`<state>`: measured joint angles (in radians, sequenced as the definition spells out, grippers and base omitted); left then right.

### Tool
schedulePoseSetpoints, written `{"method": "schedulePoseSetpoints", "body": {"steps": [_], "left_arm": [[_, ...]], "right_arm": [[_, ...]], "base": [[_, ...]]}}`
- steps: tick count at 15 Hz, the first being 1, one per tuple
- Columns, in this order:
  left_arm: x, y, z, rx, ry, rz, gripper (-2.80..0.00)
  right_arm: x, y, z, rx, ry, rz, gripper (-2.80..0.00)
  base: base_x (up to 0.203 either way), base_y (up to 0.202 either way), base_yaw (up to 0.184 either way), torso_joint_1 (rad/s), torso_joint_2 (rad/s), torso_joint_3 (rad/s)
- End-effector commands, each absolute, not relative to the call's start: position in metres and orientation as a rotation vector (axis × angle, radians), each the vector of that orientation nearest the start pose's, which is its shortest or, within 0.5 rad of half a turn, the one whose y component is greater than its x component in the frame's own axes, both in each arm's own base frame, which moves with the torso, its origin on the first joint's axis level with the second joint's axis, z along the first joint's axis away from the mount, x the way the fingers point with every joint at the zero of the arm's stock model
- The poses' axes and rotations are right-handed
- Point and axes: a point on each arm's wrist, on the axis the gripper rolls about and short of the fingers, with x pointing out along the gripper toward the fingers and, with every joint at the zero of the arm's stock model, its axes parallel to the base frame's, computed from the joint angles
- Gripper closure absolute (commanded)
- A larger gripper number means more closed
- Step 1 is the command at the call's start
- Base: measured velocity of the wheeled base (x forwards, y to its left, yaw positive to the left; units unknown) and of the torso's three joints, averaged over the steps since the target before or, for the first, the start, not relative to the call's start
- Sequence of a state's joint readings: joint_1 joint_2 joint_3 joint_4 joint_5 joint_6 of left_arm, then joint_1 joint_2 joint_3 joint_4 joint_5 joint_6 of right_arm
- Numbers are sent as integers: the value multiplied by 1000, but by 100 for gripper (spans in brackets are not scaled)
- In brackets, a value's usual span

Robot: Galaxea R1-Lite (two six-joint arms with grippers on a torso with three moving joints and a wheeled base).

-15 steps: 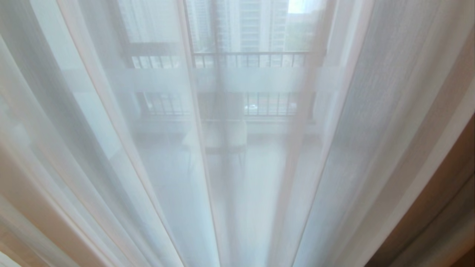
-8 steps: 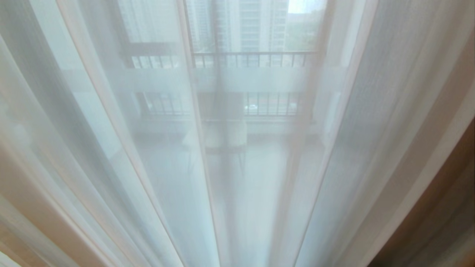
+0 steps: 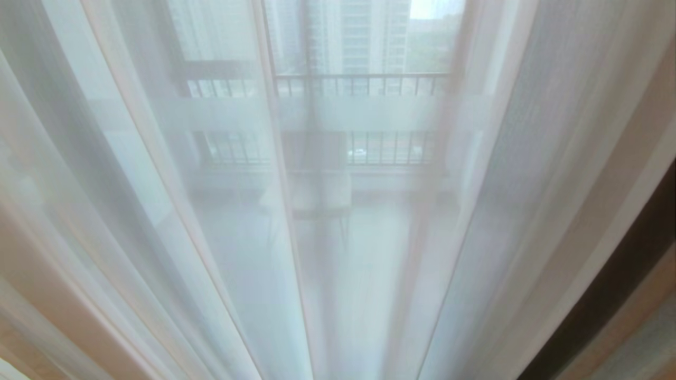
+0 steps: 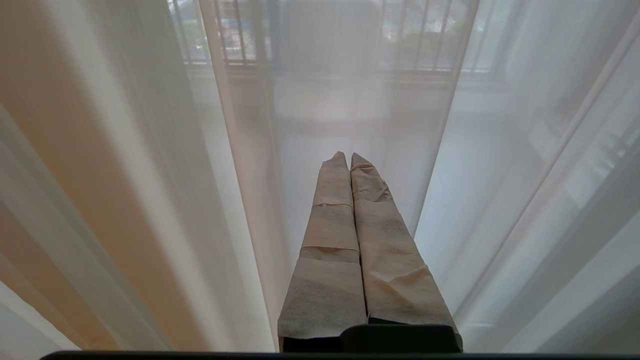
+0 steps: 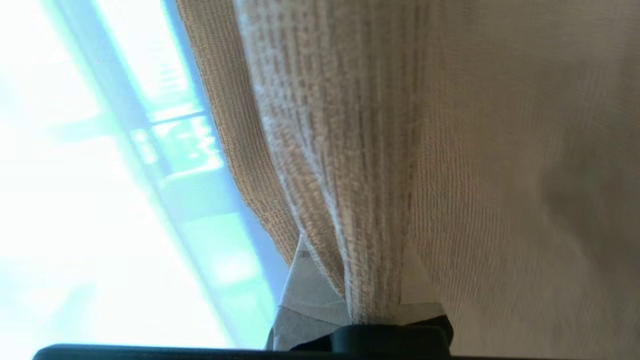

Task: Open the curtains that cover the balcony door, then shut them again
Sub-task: Close the outer curtains on both sides

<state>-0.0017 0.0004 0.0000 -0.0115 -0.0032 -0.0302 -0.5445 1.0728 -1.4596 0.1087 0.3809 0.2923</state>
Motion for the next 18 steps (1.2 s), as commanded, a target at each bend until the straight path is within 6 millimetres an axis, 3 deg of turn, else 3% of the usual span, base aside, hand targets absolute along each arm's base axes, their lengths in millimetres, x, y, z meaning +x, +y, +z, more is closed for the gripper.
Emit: {"method": "schedulePoseSetpoints", "body": {"steps": [1, 5, 10, 14, 18], "left_arm": [[-23, 0, 77, -31, -12, -5, 0], [-23, 0, 77, -31, -12, -5, 0], [-23, 0, 77, -31, -12, -5, 0], [-23, 0, 77, -31, -12, -5, 0], [-23, 0, 77, -31, -12, -5, 0]], "right_arm": [[72, -29, 428, 156, -281, -67, 0], [88, -23, 429, 124, -281, 66, 0], [139, -13, 427, 25, -288, 242, 0], [182, 8, 417, -41, -283, 353, 0], [223, 44, 404, -38, -273, 358, 0]], "base": [[0, 0, 0, 0, 0, 0], [0, 0, 0, 0, 0, 0], [0, 0, 0, 0, 0, 0], [0, 0, 0, 0, 0, 0], [0, 0, 0, 0, 0, 0]]}}
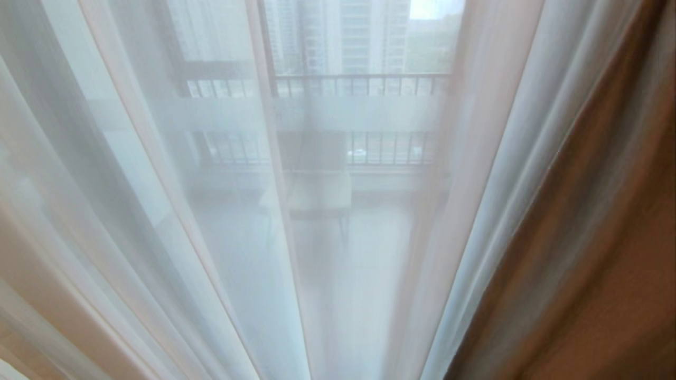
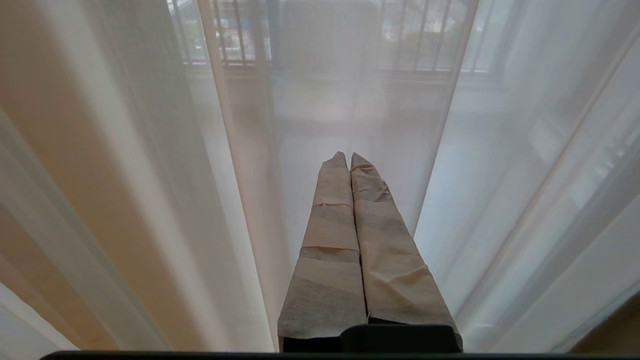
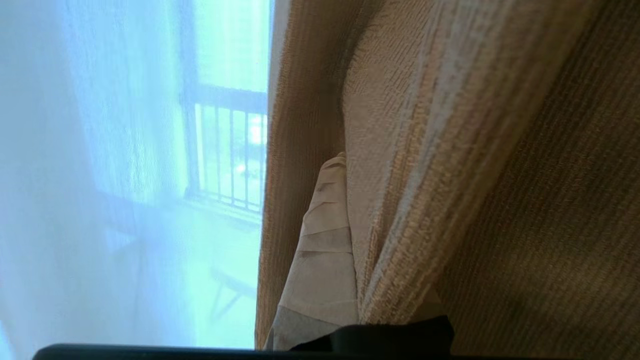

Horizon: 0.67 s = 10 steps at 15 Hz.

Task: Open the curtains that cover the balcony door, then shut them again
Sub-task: Close the outer curtains on both sides

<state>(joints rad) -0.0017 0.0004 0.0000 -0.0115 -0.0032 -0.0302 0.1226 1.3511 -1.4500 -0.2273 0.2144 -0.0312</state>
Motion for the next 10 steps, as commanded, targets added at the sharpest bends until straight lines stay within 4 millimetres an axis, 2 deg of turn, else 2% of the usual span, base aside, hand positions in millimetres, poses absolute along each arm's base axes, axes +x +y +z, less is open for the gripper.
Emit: {"method": "schedulePoseSetpoints", "body": {"steps": [1, 4, 10], "left_arm": [[-23, 0, 77, -31, -12, -5, 0], [-23, 0, 77, -31, -12, -5, 0], [-23, 0, 77, -31, -12, -5, 0]], "right_arm": [[232, 51, 401, -36, -276, 364, 0], [248, 74, 392, -27, -262, 375, 0], [258, 107, 393, -7, -267, 433, 0]], "base": [[0, 0, 0, 0, 0, 0], [0, 0, 0, 0, 0, 0], [0, 0, 0, 0, 0, 0]]}}
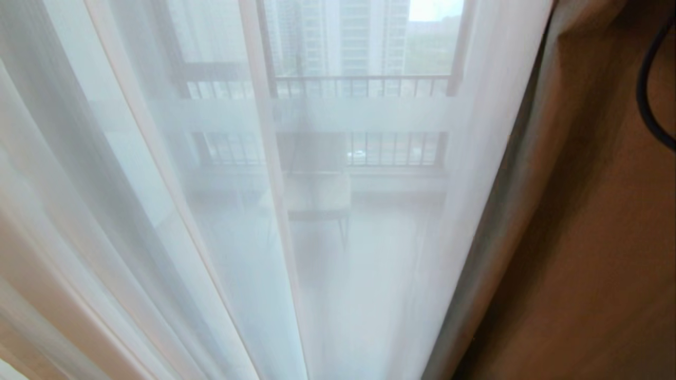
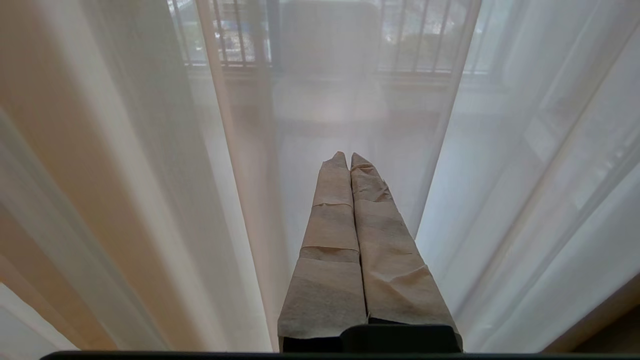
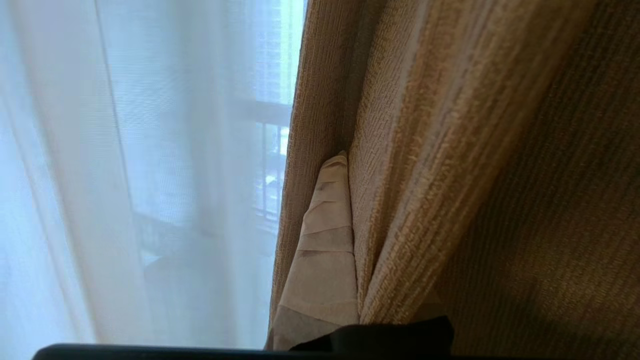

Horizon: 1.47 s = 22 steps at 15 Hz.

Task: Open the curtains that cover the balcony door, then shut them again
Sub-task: Close the outer curtains on both sides

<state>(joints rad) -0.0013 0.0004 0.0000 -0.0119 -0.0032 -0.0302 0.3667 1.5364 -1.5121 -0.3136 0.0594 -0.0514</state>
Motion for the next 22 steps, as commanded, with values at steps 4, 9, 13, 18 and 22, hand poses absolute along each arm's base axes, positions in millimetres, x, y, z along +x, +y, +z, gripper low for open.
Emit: {"method": "schedulePoseSetpoints", "body": {"steps": [4, 9, 13, 18, 22], "left_arm": [[-23, 0, 77, -31, -12, -5, 0], [-23, 0, 77, -31, -12, -5, 0], [-23, 0, 77, -31, -12, -5, 0], [-23, 0, 77, -31, -12, -5, 0], [-23, 0, 77, -31, -12, -5, 0]], "right_arm": [[259, 117, 391, -3, -262, 443, 0], [258, 116, 393, -2, -266, 441, 0], [245, 109, 402, 12, -293, 394, 0], [218, 93, 419, 40, -343, 304, 0], [203, 86, 425, 40, -349, 298, 0]], "base": [[0, 0, 0, 0, 0, 0], [0, 0, 0, 0, 0, 0], [0, 0, 0, 0, 0, 0], [0, 0, 0, 0, 0, 0], [0, 0, 0, 0, 0, 0]]}}
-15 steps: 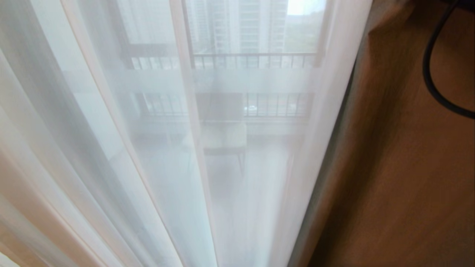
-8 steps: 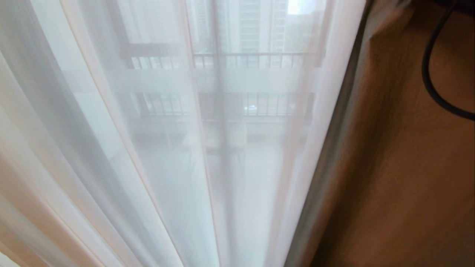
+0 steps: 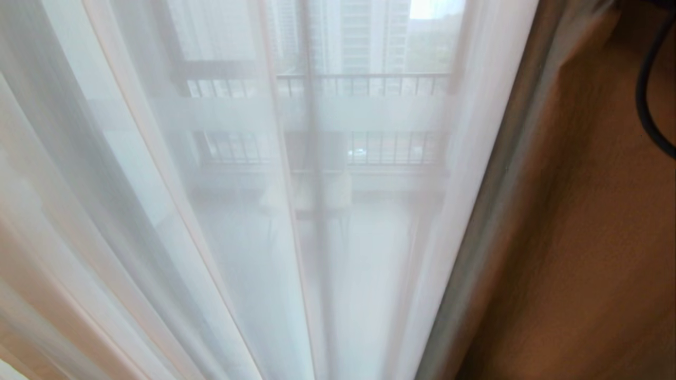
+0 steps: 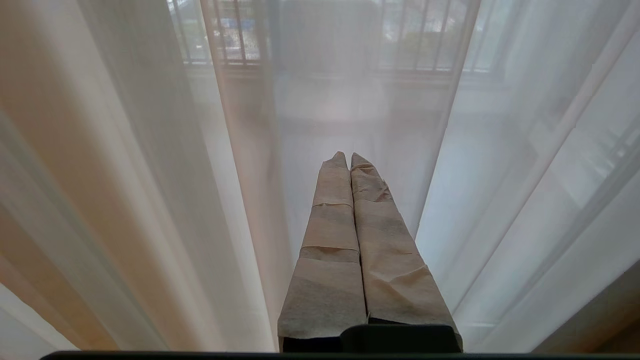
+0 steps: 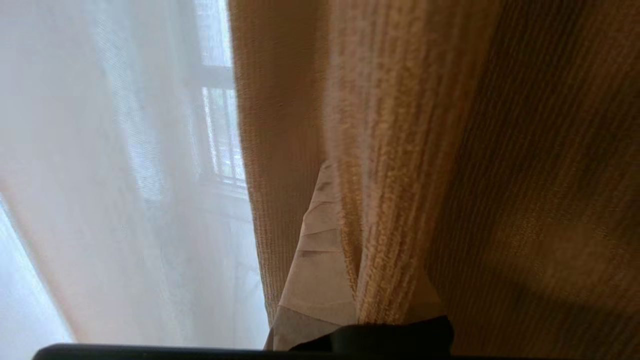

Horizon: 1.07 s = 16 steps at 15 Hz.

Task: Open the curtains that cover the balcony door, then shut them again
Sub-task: Close the outer curtains on both sides

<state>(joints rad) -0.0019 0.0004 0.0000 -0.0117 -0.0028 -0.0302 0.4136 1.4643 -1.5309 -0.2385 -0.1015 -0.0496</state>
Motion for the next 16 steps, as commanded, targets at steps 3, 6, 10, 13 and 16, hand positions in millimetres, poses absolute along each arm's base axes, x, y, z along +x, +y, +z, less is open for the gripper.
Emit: {"method": "schedulePoseSetpoints", "body": {"steps": [3, 6, 10, 13, 16], "left_arm": [[-23, 0, 77, -31, -12, -5, 0], [-23, 0, 77, -31, -12, -5, 0], [-23, 0, 77, -31, -12, -5, 0], [-23, 0, 77, -31, -12, -5, 0], [-23, 0, 77, -31, -11, -5, 0]], "right_arm": [[193, 82, 429, 44, -350, 289, -280], [180, 76, 433, 49, -371, 288, -280], [149, 63, 433, 50, -381, 288, -280], [119, 50, 423, 48, -375, 289, -280], [92, 38, 406, 42, -358, 289, -280]], "base": [[0, 0, 0, 0, 0, 0], [0, 0, 0, 0, 0, 0], [0, 0, 0, 0, 0, 0], [0, 0, 0, 0, 0, 0], [0, 0, 0, 0, 0, 0]]}}
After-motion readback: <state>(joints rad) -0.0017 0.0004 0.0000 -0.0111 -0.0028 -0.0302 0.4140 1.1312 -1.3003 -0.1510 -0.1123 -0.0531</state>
